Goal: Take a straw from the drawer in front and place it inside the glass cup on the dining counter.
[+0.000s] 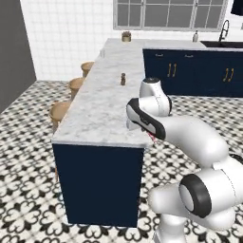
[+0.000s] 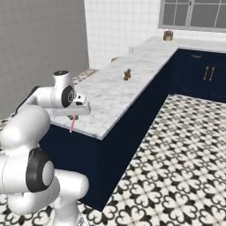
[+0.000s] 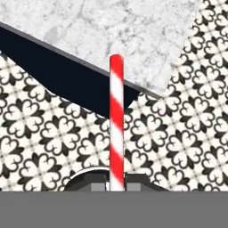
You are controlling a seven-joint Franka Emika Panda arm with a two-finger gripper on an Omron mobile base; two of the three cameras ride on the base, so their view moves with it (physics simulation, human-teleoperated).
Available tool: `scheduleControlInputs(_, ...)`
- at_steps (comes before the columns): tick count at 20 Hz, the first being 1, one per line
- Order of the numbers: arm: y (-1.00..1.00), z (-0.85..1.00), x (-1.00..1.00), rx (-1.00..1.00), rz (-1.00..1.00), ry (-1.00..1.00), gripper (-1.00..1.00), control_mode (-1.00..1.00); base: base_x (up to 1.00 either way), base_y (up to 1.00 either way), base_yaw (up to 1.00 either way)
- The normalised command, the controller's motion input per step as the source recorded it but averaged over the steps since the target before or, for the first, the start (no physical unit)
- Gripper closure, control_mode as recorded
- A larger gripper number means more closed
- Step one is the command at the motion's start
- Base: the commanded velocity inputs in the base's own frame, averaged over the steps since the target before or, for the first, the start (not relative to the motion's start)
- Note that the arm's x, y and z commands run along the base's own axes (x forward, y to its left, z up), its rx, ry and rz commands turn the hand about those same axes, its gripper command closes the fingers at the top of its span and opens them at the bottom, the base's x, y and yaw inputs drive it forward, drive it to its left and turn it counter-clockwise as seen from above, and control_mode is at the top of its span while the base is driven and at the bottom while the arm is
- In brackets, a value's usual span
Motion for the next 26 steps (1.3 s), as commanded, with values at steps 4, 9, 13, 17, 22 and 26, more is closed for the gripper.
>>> scheduleControlInputs(4, 0.0, 0.0, 0.0, 0.0, 0.0, 0.0, 1.0, 1.0, 0.0, 1.0, -0.3)
scheduleControlInputs(9, 0.0, 0.0, 0.0, 0.0, 0.0, 0.0, 1.0, 1.0, 0.1, 1.0, -0.32)
scheduleControlInputs(13, 0.0, 0.0, 0.0, 0.0, 0.0, 0.0, 1.0, 1.0, 0.15, 1.0, -0.34)
scheduleControlInputs(17, 0.0, 0.0, 0.0, 0.0, 0.0, 0.0, 1.0, 1.0, 0.14, 1.0, -0.34)
scheduleControlInputs(22, 0.0, 0.0, 0.0, 0.0, 0.0, 0.0, 1.0, 1.0, 0.13, 1.0, -0.35)
scheduleControlInputs(26, 0.0, 0.0, 0.0, 0.0, 0.0, 0.0, 1.0, 1.0, 0.26, 1.0, -0.36)
